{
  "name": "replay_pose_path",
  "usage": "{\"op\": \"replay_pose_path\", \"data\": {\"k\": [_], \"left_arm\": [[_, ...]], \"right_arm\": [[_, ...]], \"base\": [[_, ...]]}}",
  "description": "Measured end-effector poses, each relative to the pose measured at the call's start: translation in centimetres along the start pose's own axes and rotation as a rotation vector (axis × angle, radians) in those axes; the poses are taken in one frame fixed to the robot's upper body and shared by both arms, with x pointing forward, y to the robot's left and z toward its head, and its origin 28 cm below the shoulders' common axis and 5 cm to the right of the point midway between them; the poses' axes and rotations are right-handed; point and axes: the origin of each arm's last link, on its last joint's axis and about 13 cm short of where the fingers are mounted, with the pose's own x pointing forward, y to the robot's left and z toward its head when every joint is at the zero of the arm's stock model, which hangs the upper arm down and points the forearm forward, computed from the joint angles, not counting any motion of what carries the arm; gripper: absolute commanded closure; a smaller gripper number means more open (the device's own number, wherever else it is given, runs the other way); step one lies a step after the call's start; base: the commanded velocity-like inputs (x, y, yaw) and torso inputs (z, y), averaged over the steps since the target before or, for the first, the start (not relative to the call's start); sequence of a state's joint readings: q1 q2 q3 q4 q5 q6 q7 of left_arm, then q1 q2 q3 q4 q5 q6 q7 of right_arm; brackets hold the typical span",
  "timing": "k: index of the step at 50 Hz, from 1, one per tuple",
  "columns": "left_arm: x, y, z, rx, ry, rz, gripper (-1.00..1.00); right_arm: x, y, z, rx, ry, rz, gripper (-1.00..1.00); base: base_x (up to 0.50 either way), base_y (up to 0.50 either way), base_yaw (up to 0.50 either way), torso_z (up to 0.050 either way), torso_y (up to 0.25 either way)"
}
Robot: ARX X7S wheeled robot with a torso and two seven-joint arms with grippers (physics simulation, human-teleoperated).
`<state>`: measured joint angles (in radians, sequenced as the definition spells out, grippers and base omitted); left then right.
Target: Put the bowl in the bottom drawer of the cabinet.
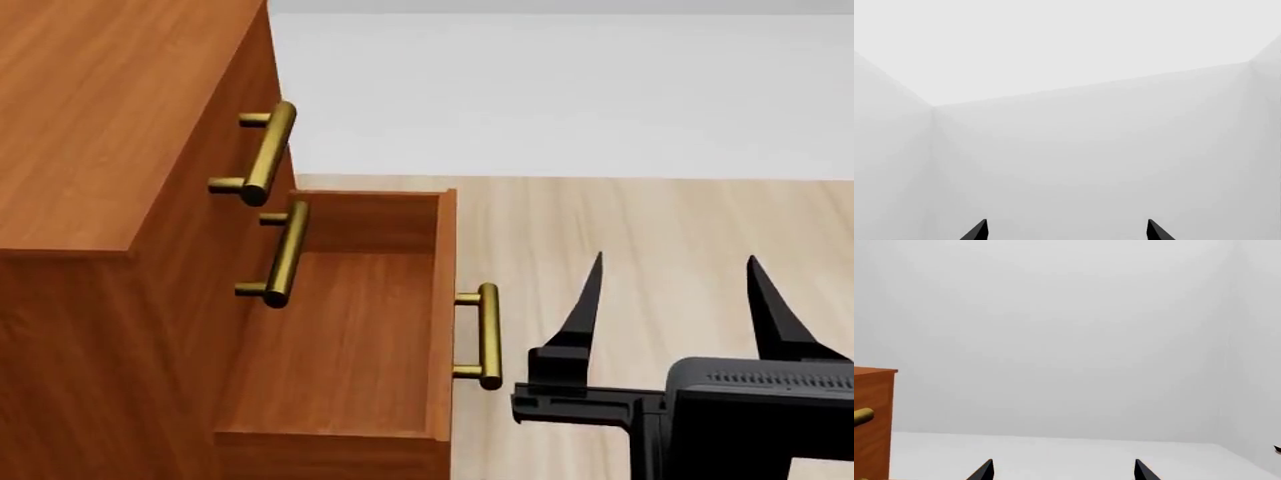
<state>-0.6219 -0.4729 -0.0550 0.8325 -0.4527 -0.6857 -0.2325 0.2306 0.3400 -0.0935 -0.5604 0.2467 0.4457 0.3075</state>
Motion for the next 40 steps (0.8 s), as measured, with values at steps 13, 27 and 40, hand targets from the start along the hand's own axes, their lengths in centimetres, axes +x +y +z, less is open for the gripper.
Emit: {"op": "replay_pose_path", "data": {"k": [13,27,40], "left_arm": [[-0.03,0.0,0.09,-0.005,0.004,0.0,-1.0],[-0.04,-0.02,0.2,-0.003,0.005,-0.003,-1.0],[-0.02,-0.09,0.25,0.0,0.005,-0.005,-1.0]], "right_arm": [[-0.06,0.05,0.03,0.001,-0.002,0.003,-1.0],[-0.13,0.1,0.08,0.0,-0.002,0.008,-1.0],[-0.19,0.02,0.08,0.001,-0.002,0.008,-1.0]], "base": [[0.0,0.0,0.0,0.0,-0.014],[0.0,0.0,0.0,0.0,-0.097],[0.0,0.0,0.0,0.0,-0.098]]}}
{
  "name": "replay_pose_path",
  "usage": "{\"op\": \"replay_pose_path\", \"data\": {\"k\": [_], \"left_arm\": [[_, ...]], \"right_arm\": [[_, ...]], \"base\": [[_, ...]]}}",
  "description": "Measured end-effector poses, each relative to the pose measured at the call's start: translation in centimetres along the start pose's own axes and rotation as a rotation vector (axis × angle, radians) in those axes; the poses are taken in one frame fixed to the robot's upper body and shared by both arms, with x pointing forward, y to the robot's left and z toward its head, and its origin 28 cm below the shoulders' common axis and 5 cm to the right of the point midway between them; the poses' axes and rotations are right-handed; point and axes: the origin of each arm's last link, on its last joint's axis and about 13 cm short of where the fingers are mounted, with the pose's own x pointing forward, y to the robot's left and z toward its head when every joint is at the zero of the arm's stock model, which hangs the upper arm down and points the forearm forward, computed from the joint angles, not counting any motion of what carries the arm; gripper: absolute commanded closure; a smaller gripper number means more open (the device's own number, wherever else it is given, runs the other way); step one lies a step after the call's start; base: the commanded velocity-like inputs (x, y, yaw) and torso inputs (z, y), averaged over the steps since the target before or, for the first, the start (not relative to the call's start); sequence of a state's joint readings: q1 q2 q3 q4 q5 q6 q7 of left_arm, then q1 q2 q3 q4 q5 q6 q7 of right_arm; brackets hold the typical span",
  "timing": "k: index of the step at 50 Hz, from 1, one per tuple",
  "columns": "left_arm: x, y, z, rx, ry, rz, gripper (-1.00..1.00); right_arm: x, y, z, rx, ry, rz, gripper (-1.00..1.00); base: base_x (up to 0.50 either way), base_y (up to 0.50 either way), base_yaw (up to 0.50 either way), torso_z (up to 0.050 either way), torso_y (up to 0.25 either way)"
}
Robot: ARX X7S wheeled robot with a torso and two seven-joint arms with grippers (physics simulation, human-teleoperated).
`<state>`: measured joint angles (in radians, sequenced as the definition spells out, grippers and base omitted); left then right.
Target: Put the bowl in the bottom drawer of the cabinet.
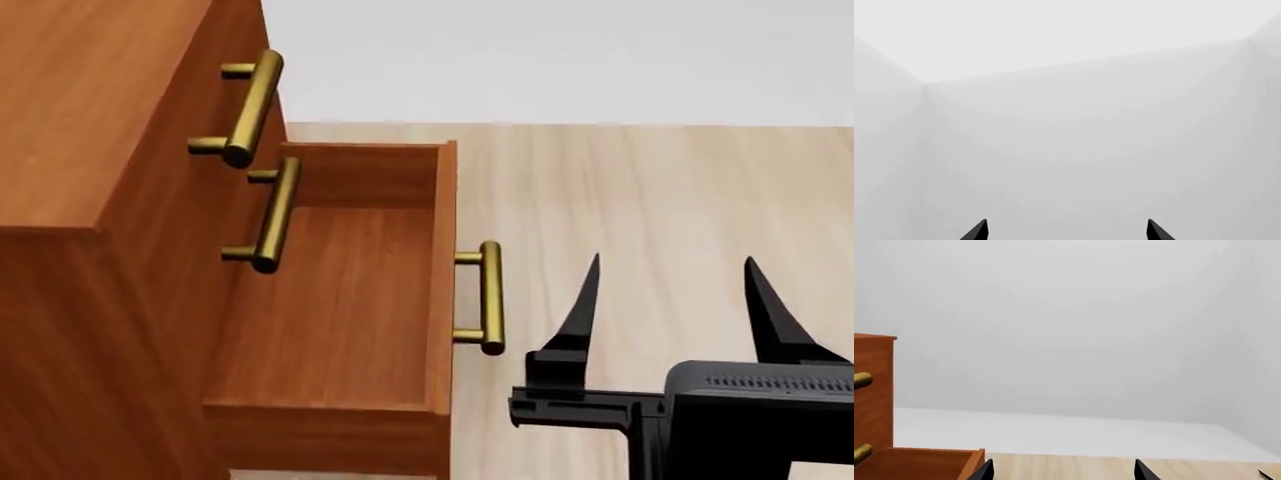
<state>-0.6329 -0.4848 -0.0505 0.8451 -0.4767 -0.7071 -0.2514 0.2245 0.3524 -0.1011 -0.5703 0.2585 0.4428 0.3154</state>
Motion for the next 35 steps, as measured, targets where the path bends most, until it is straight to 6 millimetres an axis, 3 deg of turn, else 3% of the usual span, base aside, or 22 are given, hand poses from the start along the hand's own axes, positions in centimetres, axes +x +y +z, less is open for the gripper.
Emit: {"op": "replay_pose_path", "data": {"k": [27,35], "left_arm": [[0.12,-0.15,-0.15,0.002,0.004,-0.007,-1.0],[0.11,-0.14,-0.15,-0.001,0.005,-0.007,-1.0]], "right_arm": [[-0.04,-0.1,-0.05,0.001,0.001,-0.003,-1.0],[-0.07,-0.12,0.03,-0.002,0.001,-0.002,-1.0]], "base": [[0.0,0.0,0.0,0.0,-0.097],[0.0,0.0,0.0,0.0,-0.009]]}}
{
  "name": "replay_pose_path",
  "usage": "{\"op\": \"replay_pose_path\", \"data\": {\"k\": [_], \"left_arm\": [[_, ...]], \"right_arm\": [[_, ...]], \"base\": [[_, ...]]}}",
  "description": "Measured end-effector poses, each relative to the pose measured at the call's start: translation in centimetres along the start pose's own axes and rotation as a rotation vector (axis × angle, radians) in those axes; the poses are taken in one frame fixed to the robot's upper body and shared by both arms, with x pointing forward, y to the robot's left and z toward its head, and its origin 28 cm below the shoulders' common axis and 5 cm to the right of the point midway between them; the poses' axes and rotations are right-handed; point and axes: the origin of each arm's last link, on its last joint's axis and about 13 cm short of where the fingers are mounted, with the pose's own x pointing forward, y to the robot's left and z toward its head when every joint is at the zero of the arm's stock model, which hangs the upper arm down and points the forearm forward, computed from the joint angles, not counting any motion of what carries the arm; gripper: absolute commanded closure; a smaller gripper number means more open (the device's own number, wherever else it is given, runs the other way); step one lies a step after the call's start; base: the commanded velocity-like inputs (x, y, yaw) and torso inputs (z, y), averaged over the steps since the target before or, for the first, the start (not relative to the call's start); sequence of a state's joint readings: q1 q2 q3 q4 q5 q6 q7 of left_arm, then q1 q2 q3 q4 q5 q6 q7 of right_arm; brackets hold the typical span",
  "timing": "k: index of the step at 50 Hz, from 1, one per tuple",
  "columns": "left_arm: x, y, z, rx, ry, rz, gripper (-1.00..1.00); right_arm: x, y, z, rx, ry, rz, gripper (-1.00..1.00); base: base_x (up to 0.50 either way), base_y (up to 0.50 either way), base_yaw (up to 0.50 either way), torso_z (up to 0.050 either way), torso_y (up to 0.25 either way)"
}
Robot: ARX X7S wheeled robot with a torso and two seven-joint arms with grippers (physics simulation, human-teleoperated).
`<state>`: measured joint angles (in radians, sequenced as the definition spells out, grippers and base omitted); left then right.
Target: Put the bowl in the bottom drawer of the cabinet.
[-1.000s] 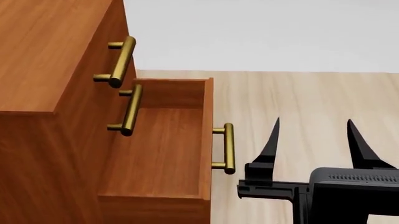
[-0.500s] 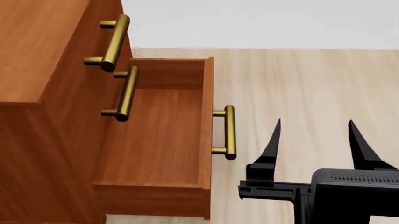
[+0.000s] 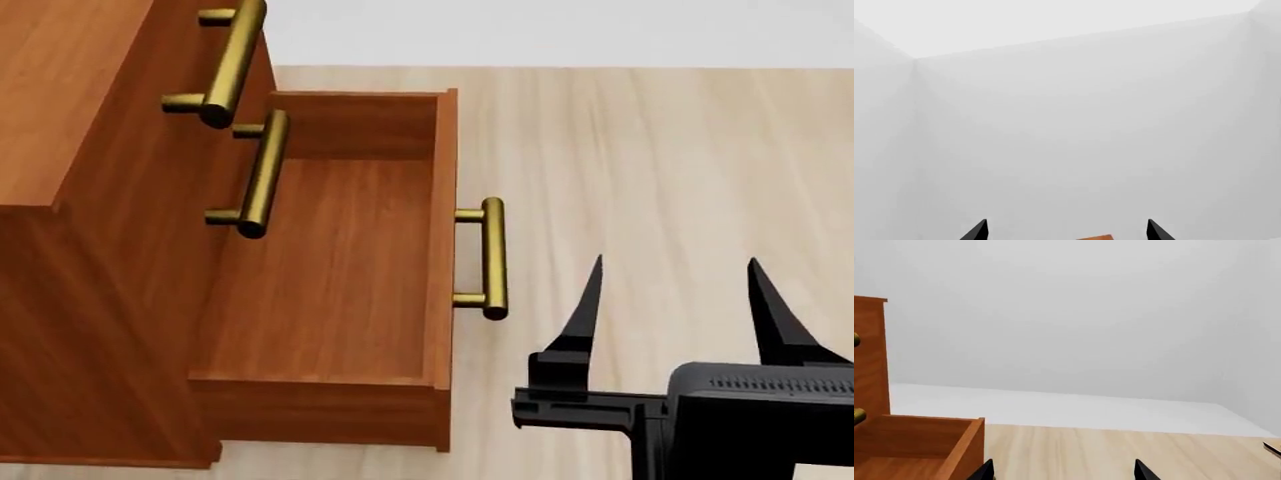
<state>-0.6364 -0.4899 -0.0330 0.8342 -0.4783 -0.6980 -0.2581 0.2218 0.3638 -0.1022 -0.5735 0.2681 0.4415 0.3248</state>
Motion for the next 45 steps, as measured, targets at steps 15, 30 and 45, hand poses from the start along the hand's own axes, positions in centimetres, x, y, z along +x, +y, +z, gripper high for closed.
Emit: {"op": "replay_pose_path", "data": {"k": [15,30,45], "left_arm": [[0.0,0.1,0.0,0.002,-0.003,0.001,-1.0],[0.1,0.2,-0.1,0.003,-0.006,0.002,-1.0],[0.2,0.2,-0.1,0.003,-0.01,0.0,-1.0]], "right_arm": [[-0.3,-0.6,1.9,-0.06,0.047,0.014,-1.0],[-1.7,-2.2,4.6,-0.145,0.196,0.043,-1.0],[-3.3,-4.2,6.0,-0.212,0.353,0.069,-1.0]], "base": [[0.0,0.0,0.0,0.0,0.0],[0.0,0.0,0.0,0.0,0.0],[0.0,0.0,0.0,0.0,0.0]]}}
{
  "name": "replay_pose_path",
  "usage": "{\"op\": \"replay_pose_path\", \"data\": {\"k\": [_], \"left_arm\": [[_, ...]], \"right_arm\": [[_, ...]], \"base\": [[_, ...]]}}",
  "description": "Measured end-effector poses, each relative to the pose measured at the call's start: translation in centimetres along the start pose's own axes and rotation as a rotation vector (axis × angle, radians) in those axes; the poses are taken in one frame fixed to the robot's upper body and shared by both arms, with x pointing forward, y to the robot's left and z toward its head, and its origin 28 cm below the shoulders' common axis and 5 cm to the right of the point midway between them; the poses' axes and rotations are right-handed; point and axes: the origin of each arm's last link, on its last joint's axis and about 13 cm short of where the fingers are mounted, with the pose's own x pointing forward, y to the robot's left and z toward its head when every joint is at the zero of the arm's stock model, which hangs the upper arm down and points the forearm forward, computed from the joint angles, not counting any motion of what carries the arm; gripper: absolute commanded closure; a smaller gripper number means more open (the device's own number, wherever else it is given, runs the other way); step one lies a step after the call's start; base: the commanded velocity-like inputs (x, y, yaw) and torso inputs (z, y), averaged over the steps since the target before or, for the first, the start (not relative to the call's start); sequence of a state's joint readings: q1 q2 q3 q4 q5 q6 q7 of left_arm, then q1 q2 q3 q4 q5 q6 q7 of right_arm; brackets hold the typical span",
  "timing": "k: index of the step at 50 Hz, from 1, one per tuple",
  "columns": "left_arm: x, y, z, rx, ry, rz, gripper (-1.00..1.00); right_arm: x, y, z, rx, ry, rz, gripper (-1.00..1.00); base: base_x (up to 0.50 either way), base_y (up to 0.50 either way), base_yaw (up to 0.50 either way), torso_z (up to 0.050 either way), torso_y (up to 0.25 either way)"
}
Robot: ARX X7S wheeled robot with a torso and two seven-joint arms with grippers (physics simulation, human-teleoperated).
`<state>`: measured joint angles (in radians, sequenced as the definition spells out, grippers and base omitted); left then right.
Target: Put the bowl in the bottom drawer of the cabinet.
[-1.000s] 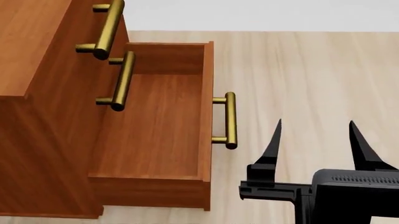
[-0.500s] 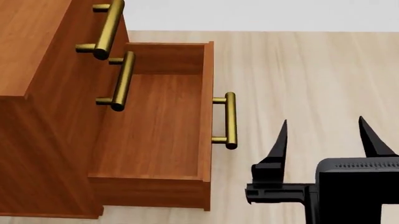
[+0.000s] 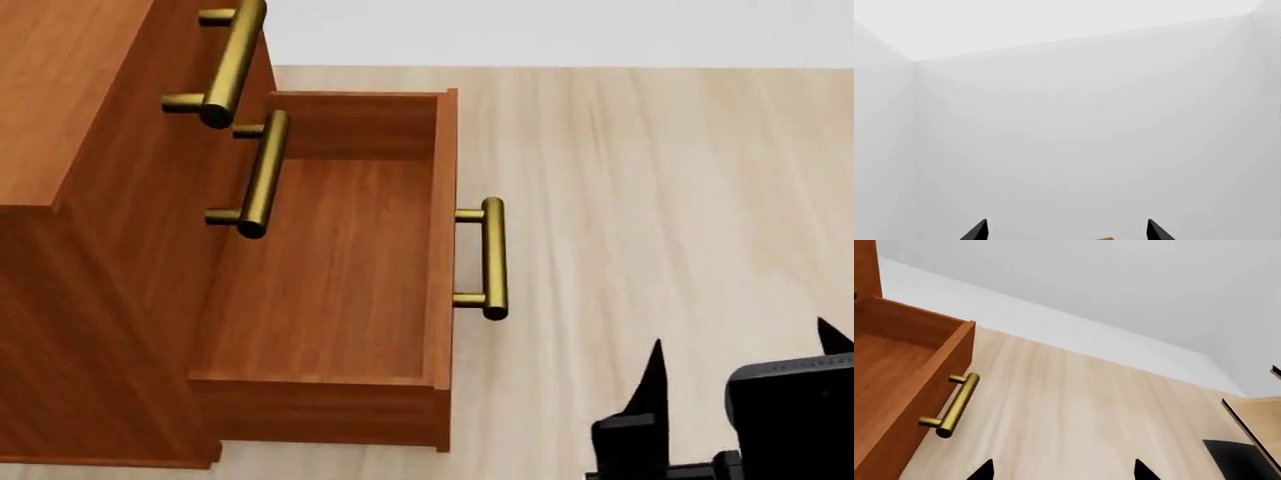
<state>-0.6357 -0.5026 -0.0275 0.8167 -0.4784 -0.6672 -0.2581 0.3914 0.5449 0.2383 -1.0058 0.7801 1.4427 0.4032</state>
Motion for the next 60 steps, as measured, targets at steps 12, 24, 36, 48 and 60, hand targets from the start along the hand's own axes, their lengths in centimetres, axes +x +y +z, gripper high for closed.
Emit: {"op": "replay_pose_path", "data": {"k": [12,24,36,48,60], "left_arm": [[0.0,-0.1,0.0,-0.004,0.0,-0.003,-1.0],[-0.1,-0.1,0.1,-0.005,-0.004,-0.004,-1.0],[-0.1,-0.1,0.2,-0.006,-0.007,-0.005,-1.0],[0.0,-0.1,0.2,-0.007,-0.007,-0.008,-1.0],[0.0,-0.2,0.1,-0.008,-0.007,-0.01,-1.0]], "right_arm": [[-1.4,-1.1,-0.8,-0.034,0.093,-0.001,-1.0],[-2.4,-1.8,-1.8,-0.055,0.161,-0.002,-1.0],[-2.8,-2.1,-2.9,-0.06,0.215,-0.01,-1.0],[-3.1,-2.5,-3.8,-0.06,0.259,-0.02,-1.0],[-3.4,-2.8,-4.6,-0.054,0.294,-0.033,-1.0]], "base": [[0.0,0.0,0.0,0.0,0.0],[0.0,0.0,0.0,0.0,0.0],[0.0,0.0,0.0,0.0,0.0],[0.0,0.0,0.0,0.0,0.0],[0.0,0.0,0.0,0.0,0.0]]}}
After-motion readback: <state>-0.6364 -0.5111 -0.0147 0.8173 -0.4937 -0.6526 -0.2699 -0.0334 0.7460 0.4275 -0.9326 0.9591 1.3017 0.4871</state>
